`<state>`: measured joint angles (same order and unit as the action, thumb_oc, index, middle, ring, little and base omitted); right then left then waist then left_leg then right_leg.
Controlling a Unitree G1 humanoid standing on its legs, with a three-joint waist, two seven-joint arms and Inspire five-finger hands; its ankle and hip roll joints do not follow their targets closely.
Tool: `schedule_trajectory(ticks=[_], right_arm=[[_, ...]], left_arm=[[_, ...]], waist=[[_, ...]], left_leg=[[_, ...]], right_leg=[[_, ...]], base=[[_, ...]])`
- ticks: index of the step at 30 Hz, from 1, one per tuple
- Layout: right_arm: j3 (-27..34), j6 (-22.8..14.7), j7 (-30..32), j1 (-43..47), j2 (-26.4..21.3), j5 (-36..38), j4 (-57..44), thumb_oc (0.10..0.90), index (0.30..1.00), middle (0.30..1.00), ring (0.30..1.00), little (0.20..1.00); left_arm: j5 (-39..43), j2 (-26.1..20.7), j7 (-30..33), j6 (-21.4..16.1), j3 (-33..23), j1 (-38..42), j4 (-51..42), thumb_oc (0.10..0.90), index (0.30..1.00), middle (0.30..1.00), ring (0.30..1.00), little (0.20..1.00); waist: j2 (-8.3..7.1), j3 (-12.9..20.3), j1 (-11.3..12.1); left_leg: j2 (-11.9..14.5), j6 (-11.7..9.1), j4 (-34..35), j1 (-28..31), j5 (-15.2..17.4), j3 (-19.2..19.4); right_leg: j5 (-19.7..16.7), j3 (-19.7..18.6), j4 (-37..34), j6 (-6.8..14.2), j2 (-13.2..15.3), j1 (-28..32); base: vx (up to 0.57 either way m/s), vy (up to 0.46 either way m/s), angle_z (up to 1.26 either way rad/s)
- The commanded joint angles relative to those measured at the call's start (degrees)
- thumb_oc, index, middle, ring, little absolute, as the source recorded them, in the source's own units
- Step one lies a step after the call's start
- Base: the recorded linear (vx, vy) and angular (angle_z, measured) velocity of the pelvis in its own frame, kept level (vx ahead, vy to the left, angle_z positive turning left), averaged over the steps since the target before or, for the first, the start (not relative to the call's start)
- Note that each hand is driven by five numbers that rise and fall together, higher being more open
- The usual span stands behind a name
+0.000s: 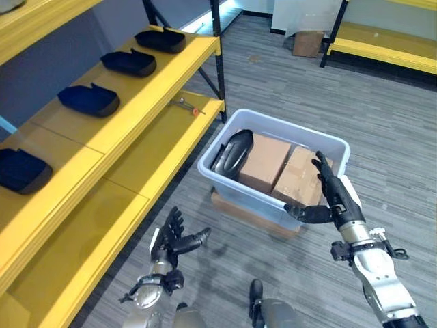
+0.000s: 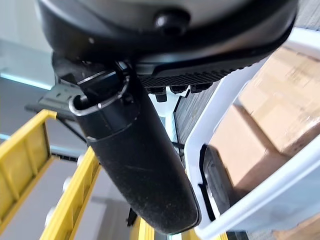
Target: Move parts from the plastic box to the shelf.
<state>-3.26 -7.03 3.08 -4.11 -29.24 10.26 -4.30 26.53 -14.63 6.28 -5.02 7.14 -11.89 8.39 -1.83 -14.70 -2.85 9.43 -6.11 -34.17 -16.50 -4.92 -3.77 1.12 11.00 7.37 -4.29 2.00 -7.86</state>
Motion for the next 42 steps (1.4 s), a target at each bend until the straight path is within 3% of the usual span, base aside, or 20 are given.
schedule_trajectory(ticks=[1,3,4,5,11,15,22,29,30,42], right_arm=[[2.4,-6.0,-0.2,3.0,-0.6,2.4,-6.7,0.9,1.0,1.0,1.0,1.0],[2.7,-6.1,-0.1,2.8,-0.8,2.5,-6.6,0.9,1.0,1.0,1.0,1.0],[1.8,-6.1,0.5,3.5,-0.6,1.4,-6.0,0.9,1.0,1.0,1.0,1.0],[1.3,-6.3,0.6,4.3,-0.6,0.7,-6.0,0.9,1.0,1.0,1.0,1.0],[0.5,-5.9,-0.4,4.4,0.0,-0.2,-6.6,0.9,1.0,1.0,1.0,1.0],[-0.1,-5.1,-0.1,5.4,0.9,-0.7,-6.5,0.9,1.0,1.0,1.0,1.0],[-1.1,-4.8,1.6,10.7,-0.3,-4.0,-6.2,0.9,1.0,1.0,1.0,1.0],[-2.8,-5.0,4.2,21.1,-9.3,-10.6,-5.3,0.9,1.0,1.0,1.0,1.0],[-5.3,-4.4,4.8,26.9,-14.5,-12.0,-2.7,0.9,1.0,1.0,1.0,1.0],[-18.9,-2.1,7.0,49.3,-31.1,-19.5,9.8,0.9,1.0,1.0,1.0,1.0]], left_arm=[[-0.2,-3.0,-0.8,-4.3,-2.1,-0.2,-5.9,0.9,1.0,1.0,1.0,1.0],[-0.4,-3.1,-0.7,-4.3,-2.0,-0.3,-6.1,0.9,1.0,1.0,1.0,1.0],[-0.6,-3.4,-0.2,-4.5,-2.1,-0.1,-6.1,0.9,1.0,1.0,1.0,1.0],[-0.9,-3.4,-0.1,-4.8,-2.6,-0.2,-6.6,0.9,1.0,1.0,1.0,1.0],[-0.4,-3.3,-0.4,-5.5,-2.0,0.4,-6.9,0.9,1.0,1.0,1.0,1.0],[-0.5,-5.4,0.6,-5.7,-2.3,1.2,-7.3,0.9,1.0,1.0,1.0,1.0],[0.1,-7.0,2.5,-5.8,-3.5,2.1,-7.7,0.9,1.0,1.0,1.0,1.0],[0.9,-8.9,2.7,-6.3,-2.8,3.4,-8.5,0.9,1.0,1.0,1.0,1.0],[1.6,-9.8,2.6,-6.5,-1.9,3.6,-8.9,0.9,1.0,1.0,1.0,1.0],[3.8,-11.4,3.6,-8.0,-0.2,5.7,-10.4,0.9,1.0,1.0,1.0,1.0]], waist=[[-2.08,1.5,0.9],[-2.02,1.3,1.1],[-0.71,0.4,3.3],[-0.02,0.4,4.0],[0.94,1.3,3.9],[-0.37,1.6,3.4],[-2.26,1.0,4.2],[-3.08,-0.9,5.4],[-3.31,-2.4,6.5],[-3.13,-9.0,8.8]], left_leg=[[-4.4,4.1,14.9,2.5,3.6,2.0],[-3.1,3.5,19.2,1.9,1.7,2.4],[-1.3,0.9,30.1,-1.6,-6.4,-2.8],[-0.8,-0.8,34.0,-0.6,-8.2,-5.1],[0.0,-0.1,36.0,4.8,-6.2,-1.5],[-2.1,2.4,33.2,5.4,-2.6,3.1],[-4.1,4.1,29.7,1.6,0.4,5.7],[-4.9,4.2,28.6,-2.5,0.6,5.5],[-5.1,4.1,29.0,-4.1,0.0,5.4],[-4.7,2.8,28.8,-9.2,-1.8,4.4]], right_leg=[[-2.1,-4.2,-7.6,6.8,1.7,5.6],[-1.8,-4.4,-7.6,7.0,1.9,5.8],[-1.0,-6.3,-8.4,7.6,1.0,7.5],[-0.2,-8.4,-8.8,8.2,0.4,8.6],[0.0,-11.0,-9.7,9.1,1.8,9.8],[0.0,-12.9,-8.5,11.3,6.4,9.4],[-2.0,-13.3,-8.2,13.6,9.8,5.5],[-3.5,-11.4,-9.0,14.2,10.8,2.8],[-4.3,-10.7,-9.5,14.1,11.1,1.5],[-5.2,-8.9,-9.2,13.6,10.8,-3.0]], base=[[0.15,0.071,-0.14],[0.18,0.111,-0.43],[0.36,0.22,-0.45],[0.38,0.272,-0.59],[0.14,0.186,-0.86],[0.15,0.249,-0.42],[0.04,0.11,-0.24],[-0.01,0.015,0.08],[-0.03,-0.006,0.14],[-0.03,-0.027,0.05]])
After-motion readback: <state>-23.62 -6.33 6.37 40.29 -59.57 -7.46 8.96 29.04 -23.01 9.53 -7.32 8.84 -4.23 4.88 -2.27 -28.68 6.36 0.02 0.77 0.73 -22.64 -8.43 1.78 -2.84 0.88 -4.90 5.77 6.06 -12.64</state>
